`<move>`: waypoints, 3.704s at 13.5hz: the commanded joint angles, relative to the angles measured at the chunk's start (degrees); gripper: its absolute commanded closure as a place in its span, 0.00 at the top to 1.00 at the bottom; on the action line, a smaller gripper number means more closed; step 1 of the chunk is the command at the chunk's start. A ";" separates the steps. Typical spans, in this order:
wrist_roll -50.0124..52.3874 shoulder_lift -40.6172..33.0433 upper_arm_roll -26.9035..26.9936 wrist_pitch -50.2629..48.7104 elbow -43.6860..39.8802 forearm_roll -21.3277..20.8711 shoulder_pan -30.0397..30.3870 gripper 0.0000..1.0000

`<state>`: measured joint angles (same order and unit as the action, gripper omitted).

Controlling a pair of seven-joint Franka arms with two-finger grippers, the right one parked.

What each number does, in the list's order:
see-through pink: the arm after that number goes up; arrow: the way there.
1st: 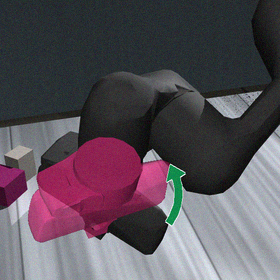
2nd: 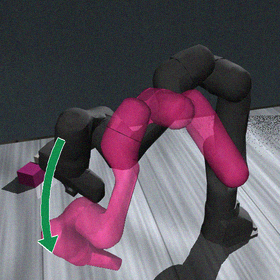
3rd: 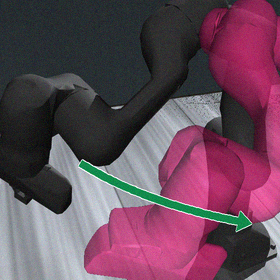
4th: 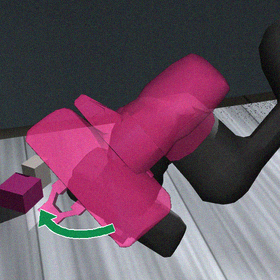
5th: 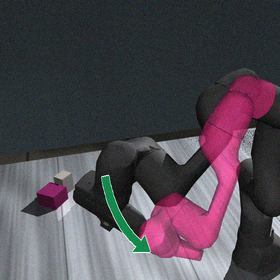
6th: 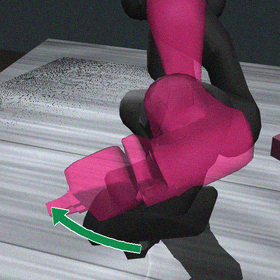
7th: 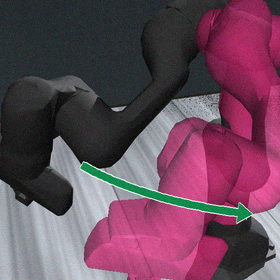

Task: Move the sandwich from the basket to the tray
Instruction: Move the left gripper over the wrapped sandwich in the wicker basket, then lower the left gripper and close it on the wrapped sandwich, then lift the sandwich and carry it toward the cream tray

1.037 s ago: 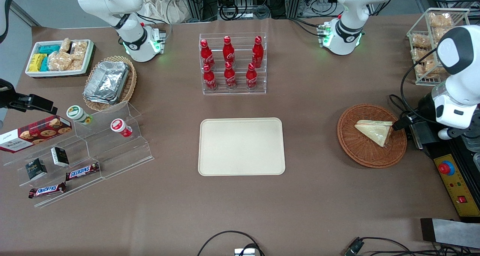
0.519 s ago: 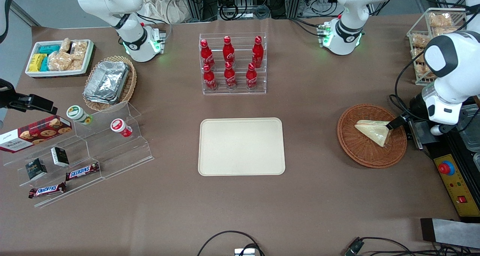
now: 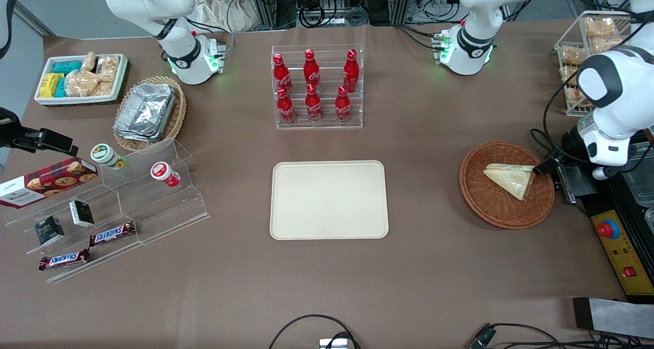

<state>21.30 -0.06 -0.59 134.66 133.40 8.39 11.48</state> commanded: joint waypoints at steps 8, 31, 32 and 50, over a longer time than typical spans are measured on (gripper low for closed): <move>0.50 3.83 -0.55 10.97 5.02 3.56 0.12 1.00; 2.70 3.85 -1.17 17.05 6.08 4.71 -3.92 0.02; 2.52 2.79 -1.17 15.56 5.82 4.18 -4.01 0.02; -2.24 -2.93 -13.02 -14.93 -11.13 -14.79 -4.01 0.03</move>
<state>16.71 -3.52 -11.54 123.08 124.98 -3.62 7.21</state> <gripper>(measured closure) 0.841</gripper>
